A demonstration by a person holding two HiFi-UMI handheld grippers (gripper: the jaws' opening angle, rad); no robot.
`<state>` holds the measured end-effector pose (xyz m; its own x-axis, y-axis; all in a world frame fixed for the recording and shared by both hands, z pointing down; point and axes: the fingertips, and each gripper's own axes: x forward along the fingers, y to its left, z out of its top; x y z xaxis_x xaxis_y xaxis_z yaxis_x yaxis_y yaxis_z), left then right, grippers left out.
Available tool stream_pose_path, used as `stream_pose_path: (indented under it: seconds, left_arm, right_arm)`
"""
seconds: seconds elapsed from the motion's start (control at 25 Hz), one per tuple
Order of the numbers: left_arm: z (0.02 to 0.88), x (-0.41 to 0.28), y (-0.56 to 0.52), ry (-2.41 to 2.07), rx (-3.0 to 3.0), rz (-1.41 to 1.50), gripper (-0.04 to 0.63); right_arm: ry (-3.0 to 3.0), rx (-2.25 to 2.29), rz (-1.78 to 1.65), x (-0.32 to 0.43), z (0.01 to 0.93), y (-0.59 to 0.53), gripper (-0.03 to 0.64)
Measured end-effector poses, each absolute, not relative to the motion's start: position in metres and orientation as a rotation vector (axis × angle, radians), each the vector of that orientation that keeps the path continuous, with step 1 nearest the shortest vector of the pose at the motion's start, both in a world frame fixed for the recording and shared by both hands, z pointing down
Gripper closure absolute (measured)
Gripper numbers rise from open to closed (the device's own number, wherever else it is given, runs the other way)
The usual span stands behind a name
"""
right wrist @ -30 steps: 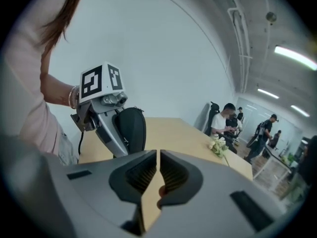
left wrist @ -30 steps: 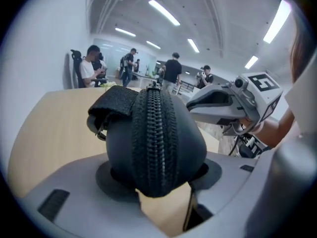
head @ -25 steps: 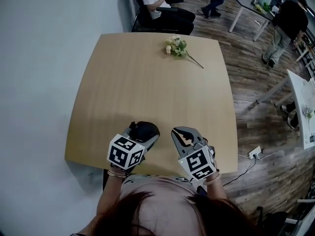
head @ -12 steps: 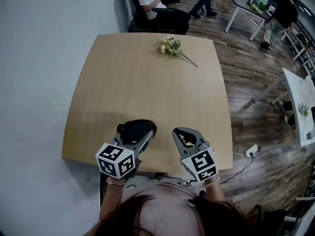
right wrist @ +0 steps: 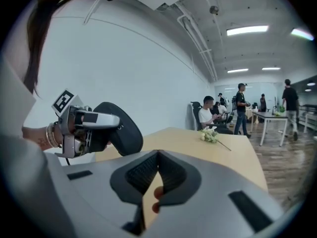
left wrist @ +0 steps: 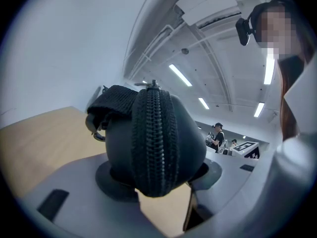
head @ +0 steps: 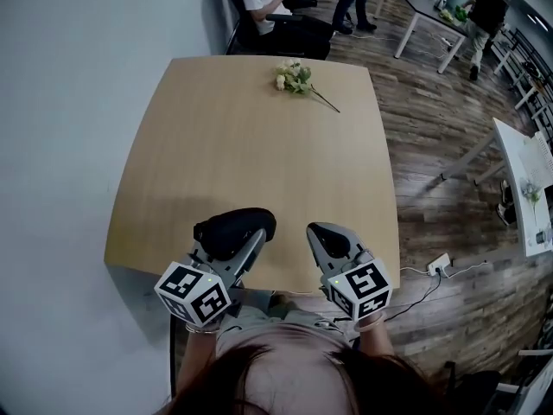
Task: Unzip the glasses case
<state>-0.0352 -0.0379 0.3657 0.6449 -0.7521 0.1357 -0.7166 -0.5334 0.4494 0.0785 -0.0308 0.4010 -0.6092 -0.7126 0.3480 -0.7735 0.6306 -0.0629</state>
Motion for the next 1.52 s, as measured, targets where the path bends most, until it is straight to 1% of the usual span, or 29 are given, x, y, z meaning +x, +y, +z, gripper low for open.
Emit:
stream_pose_path:
  seconds: [0.44, 0.88, 1.28, 1.52]
  left_arm:
    - [0.332, -0.006, 0.016, -1.151, 2.433, -0.190, 0.357]
    - [0.323, 0.004, 0.048, -1.143, 2.456, -0.194, 0.357]
    - [0.321, -0.010, 0.033, -1.108, 2.474, -0.181, 0.357]
    - [0.320, -0.052, 0.016, -1.074, 2.479, -0.175, 0.357]
  right_arm:
    - [-2.686, 1.303, 0.435, 0.115, 0.372, 0.014, 0.601]
    - [-2.662, 1.384, 0.417, 0.132, 0.369, 0.043, 0.601]
    - [-2.619, 1.488, 0.349, 0.124, 0.363, 0.032, 0.601]
    - [-2.594, 1.536, 0.337, 0.082, 0.359, 0.018, 0.601]
